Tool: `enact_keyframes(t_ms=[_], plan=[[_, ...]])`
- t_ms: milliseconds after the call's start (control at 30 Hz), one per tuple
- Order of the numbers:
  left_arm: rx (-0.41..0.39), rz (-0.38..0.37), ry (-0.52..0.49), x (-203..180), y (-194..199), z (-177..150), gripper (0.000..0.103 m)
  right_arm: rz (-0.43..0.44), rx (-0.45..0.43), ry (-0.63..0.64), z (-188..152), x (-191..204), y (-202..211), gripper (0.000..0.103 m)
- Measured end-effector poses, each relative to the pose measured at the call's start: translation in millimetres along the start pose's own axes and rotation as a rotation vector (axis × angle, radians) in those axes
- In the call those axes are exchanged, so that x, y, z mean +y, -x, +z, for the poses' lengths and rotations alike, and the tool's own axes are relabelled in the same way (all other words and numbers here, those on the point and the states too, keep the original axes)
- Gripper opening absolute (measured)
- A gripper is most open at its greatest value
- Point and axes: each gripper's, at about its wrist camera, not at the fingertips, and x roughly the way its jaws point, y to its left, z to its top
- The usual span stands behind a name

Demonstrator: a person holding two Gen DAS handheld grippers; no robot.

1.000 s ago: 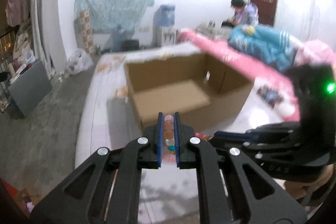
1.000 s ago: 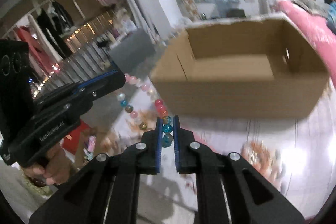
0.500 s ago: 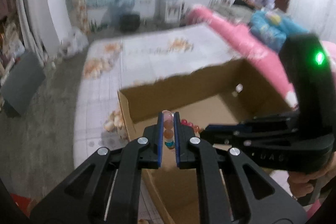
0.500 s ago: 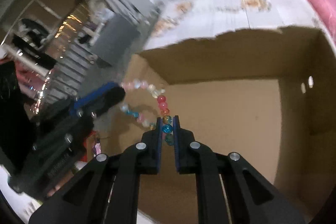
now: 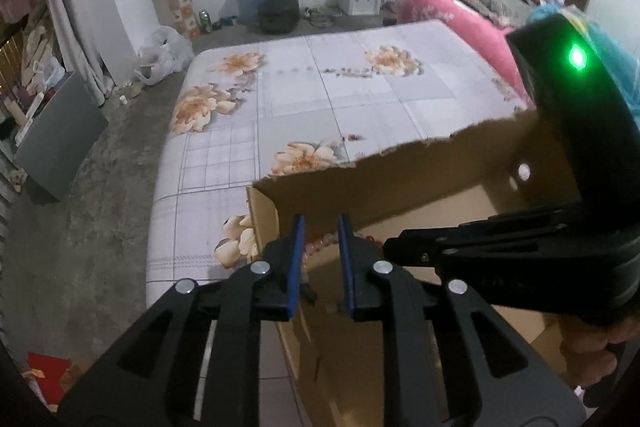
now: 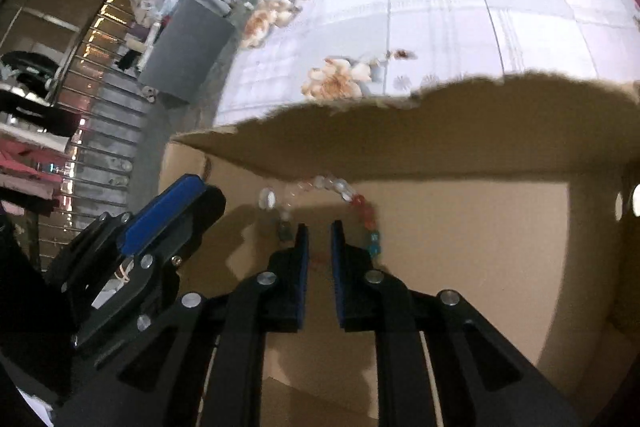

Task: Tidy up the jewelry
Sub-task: 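Carry the bead bracelet into the cardboard box and open both grippers, then withdraw both grippers from the box toward the pink watch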

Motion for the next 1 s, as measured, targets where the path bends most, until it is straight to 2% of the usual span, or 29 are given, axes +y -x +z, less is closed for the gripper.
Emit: enact_keyframes(t_ms=[100, 200, 333, 400, 467, 567, 633, 700, 767, 900, 1000], plan=[[-0.060, 0.010, 0.005, 4.2, 21.2, -3.7, 0.024, 0.013, -0.053, 0.034, -5.9, -0.2, 17.6, 0.018], [-0.123, 0.007, 0.026, 12.0, 52.7, -15.2, 0.032, 0.042, -0.138, 0.108, -29.7, 9.1, 60.7, 0.019], [-0.223, -0.005, 0.077, 26.5, 108.5, -52.5, 0.048, 0.054, -0.289, 0.252, -90.6, 19.3, 131.0, 0.039], [-0.253, -0.014, 0.097, 31.4, 128.7, -76.4, 0.062, 0.039, -0.346, 0.332, -127.7, 23.2, 157.8, 0.045], [-0.252, -0.026, 0.110, 31.9, 140.2, -104.0, 0.071, 0.011, -0.378, 0.409, -174.9, 24.1, 171.7, 0.050], [-0.175, -0.038, 0.137, 23.8, 133.3, -151.3, 0.081, 0.000, -0.315, 0.434, -233.3, 14.4, 157.0, 0.051], [-0.090, -0.036, 0.139, 11.4, 114.9, -182.2, 0.081, -0.025, -0.253, 0.412, -262.3, 3.4, 133.7, 0.051], [-0.042, -0.019, 0.112, -4.3, 97.9, -206.6, 0.081, -0.097, -0.188, 0.398, -286.4, -5.5, 105.1, 0.051], [-0.019, 0.015, 0.077, -19.5, 87.4, -223.9, 0.081, -0.149, -0.163, 0.415, -294.4, -7.2, 83.2, 0.051], [-0.027, 0.062, -0.041, -45.1, 77.9, -245.3, 0.081, -0.313, -0.181, 0.523, -300.0, 3.1, 62.7, 0.051], [-0.032, 0.086, -0.134, -61.0, 71.6, -253.6, 0.084, -0.357, -0.166, 0.594, -300.4, 11.9, 53.4, 0.051]])
